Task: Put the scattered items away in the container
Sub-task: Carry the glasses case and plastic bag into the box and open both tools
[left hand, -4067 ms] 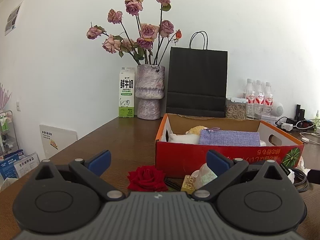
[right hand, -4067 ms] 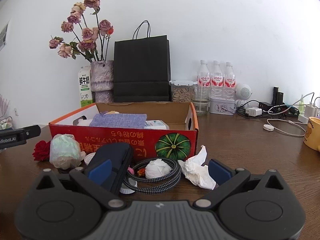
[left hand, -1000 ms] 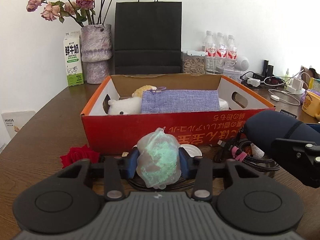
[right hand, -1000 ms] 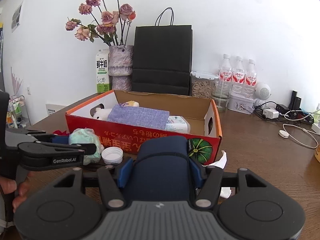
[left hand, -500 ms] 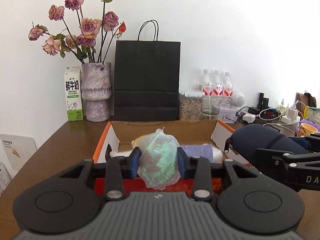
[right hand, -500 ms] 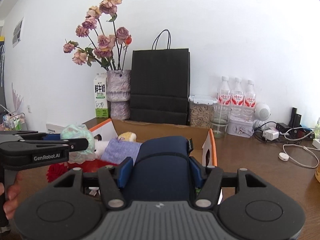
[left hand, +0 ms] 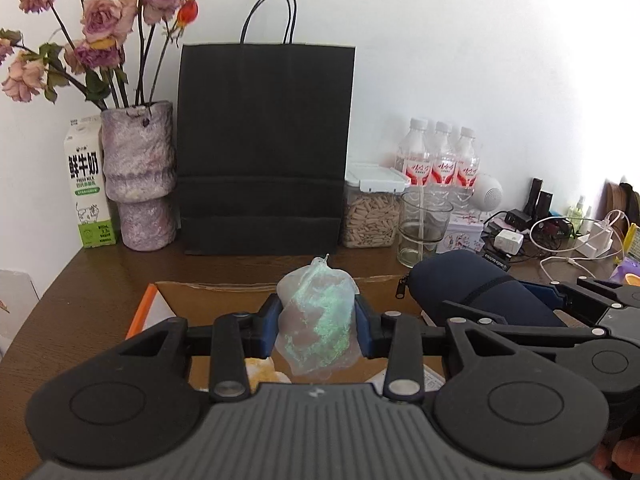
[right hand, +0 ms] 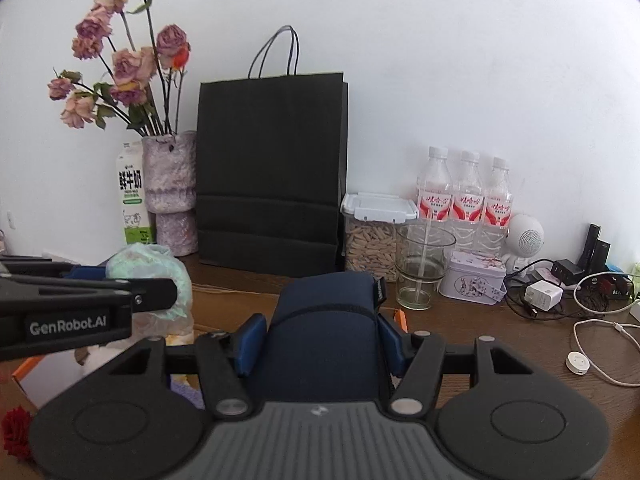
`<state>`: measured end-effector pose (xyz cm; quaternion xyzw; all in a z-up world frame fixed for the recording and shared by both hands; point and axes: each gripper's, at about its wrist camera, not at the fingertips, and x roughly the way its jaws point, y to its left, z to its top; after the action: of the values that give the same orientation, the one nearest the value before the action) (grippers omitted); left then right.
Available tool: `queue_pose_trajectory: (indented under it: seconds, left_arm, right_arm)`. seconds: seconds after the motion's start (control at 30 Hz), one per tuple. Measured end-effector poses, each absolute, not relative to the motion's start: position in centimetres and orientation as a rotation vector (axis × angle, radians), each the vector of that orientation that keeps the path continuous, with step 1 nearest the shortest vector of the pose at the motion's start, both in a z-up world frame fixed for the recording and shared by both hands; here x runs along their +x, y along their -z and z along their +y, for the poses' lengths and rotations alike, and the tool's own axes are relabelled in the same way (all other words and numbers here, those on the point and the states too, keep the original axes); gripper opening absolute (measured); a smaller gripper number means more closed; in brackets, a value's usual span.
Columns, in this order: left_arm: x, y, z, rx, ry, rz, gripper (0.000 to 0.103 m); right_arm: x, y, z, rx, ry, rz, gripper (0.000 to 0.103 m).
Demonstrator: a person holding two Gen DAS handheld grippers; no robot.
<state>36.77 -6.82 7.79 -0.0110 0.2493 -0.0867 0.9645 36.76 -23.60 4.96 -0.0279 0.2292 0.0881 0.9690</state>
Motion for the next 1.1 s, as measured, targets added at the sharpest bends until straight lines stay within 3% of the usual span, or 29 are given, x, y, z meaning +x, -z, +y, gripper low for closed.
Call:
queue_pose_trajectory:
  seconds: [0.47,0.5,0.53,0.63,1.1]
  left_arm:
    - [41.7,-5.0,-6.9,-0.046,0.158,0.664,0.041]
    - [41.6,-5.0,-6.9,-0.05,0.168,0.661,0.051]
    - [41.5,-5.1,-6.8,-0.053,0.172,0.655,0.069]
    - [40.5,-5.8,-6.5,-0.052,0.144,0.592,0.103]
    - [38.0,-7.2,-4.1,-0.106,0.104,0.572,0.103]
  right_arm:
    - [41.4,-1.6,-23.8,-0.035,-0.189,0.608,0.06]
    - [41.3,-1.5,-23.8,-0.033,-0.197,0.61,0.06]
    - [41.1,-1.6,-23.9,-0.029,-0.204,0.601,0.063]
    - [39.9,-2.4,-23.9,-0.037,-0.201,0.543,0.096]
    - [36.6,-4.2,-23.5,-0.06,-0.222,0.522,0.1]
